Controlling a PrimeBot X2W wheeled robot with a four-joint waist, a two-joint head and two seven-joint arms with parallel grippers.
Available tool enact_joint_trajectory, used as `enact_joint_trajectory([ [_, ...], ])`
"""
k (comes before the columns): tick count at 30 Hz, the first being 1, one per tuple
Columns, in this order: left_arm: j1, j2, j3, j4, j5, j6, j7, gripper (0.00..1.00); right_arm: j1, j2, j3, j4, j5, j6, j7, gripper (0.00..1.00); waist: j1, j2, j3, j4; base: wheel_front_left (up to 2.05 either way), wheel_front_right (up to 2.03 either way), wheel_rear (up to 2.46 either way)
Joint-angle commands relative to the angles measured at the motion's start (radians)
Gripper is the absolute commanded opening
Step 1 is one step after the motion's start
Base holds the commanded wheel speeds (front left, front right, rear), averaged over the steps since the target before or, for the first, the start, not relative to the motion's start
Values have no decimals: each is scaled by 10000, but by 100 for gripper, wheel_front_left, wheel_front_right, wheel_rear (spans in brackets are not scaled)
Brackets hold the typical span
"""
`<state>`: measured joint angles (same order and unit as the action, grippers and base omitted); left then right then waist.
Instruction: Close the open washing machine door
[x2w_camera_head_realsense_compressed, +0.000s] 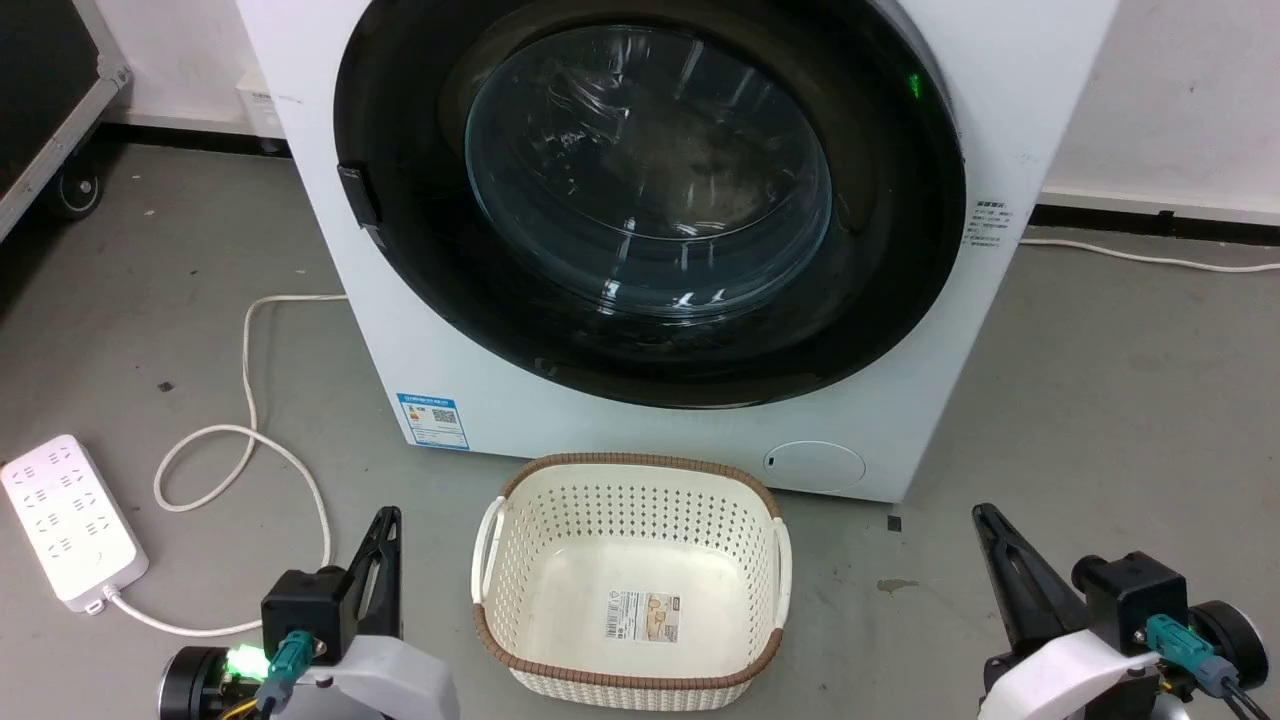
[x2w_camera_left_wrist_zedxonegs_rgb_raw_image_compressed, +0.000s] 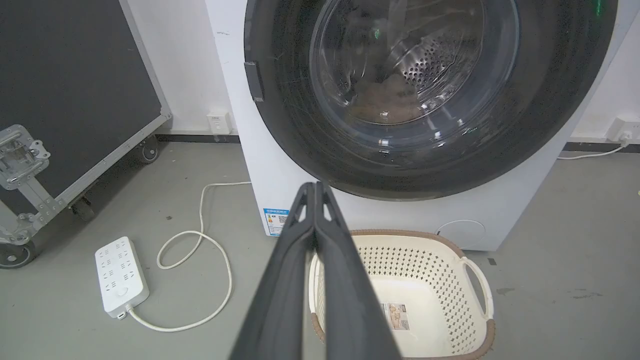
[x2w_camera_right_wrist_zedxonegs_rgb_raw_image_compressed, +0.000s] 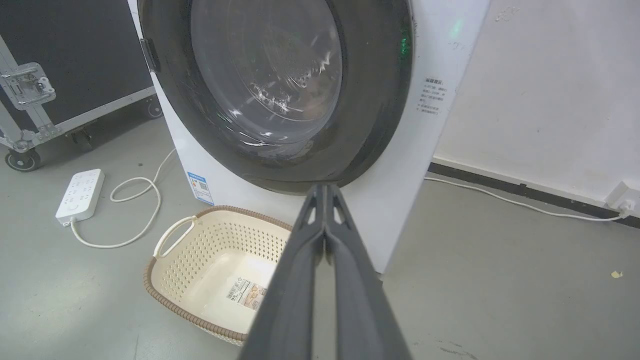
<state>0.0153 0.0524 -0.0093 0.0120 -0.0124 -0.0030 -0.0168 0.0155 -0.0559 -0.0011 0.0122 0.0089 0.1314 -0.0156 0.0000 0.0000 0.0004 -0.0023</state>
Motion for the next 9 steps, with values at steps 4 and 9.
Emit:
enact_joint_trajectory([
  [4,-150,-20,81,-105,106,27,133,0,-148,55,9,-111,-77,-7,123,0,0,0,-3,16,0,0,0],
  [9,-153,-22,93,-120,124,30,168,0,-155,57,11,-122,-89,-7,156,0,0,0,-4,23,0,0,0],
])
